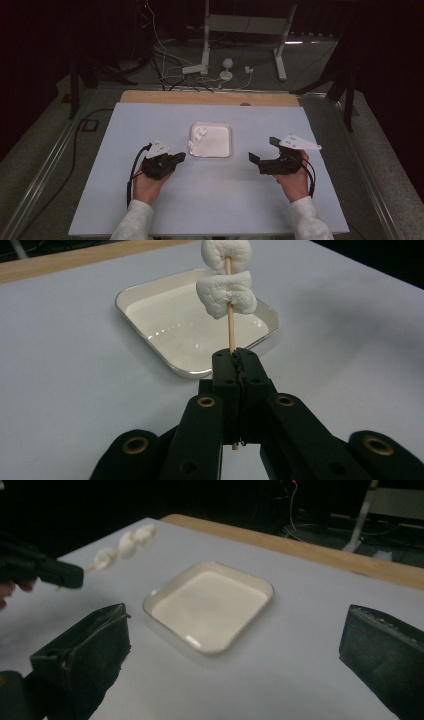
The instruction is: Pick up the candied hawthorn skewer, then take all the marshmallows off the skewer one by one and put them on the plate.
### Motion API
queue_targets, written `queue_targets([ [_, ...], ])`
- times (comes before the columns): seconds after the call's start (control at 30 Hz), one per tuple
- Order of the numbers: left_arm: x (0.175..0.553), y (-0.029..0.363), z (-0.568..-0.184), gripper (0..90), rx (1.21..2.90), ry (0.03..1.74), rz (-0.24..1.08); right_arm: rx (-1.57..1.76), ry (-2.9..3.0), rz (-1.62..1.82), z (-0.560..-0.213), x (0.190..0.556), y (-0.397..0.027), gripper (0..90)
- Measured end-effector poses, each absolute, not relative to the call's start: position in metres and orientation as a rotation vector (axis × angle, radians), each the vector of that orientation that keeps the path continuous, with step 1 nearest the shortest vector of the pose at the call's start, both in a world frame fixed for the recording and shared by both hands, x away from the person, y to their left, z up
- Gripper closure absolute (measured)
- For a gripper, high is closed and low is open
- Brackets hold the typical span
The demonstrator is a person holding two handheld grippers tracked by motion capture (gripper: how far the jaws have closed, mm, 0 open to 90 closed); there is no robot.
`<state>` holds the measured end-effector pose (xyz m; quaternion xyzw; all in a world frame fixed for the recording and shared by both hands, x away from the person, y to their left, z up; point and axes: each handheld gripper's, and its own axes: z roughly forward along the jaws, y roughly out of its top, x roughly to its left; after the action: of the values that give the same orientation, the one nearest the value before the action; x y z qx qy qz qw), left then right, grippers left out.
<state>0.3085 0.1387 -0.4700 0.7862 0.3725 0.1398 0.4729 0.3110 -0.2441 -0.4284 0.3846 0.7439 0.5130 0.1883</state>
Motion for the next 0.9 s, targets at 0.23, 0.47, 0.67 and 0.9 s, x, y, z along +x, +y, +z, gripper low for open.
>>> queue_targets([
  [0.23,0.307,0.139,-0.469,90.0,1.898,0.886,0.348,1.033,2.121,1.465,-0.412,0.332,-0.218,0.1],
  [0.47,0.305,0.136,-0.467,90.0,1.891,0.868,0.36,1.076,2.143,1.535,-0.409,0.349,-0.198,0.1],
  [0.67,0.303,0.134,-0.465,90.0,1.884,0.857,0.366,1.152,2.194,1.635,-0.412,0.364,-0.185,13.7],
  [0.9,0.3,0.127,-0.463,90.0,1.883,0.821,0.363,1.206,2.25,1.775,-0.418,0.375,-0.166,46.2],
])
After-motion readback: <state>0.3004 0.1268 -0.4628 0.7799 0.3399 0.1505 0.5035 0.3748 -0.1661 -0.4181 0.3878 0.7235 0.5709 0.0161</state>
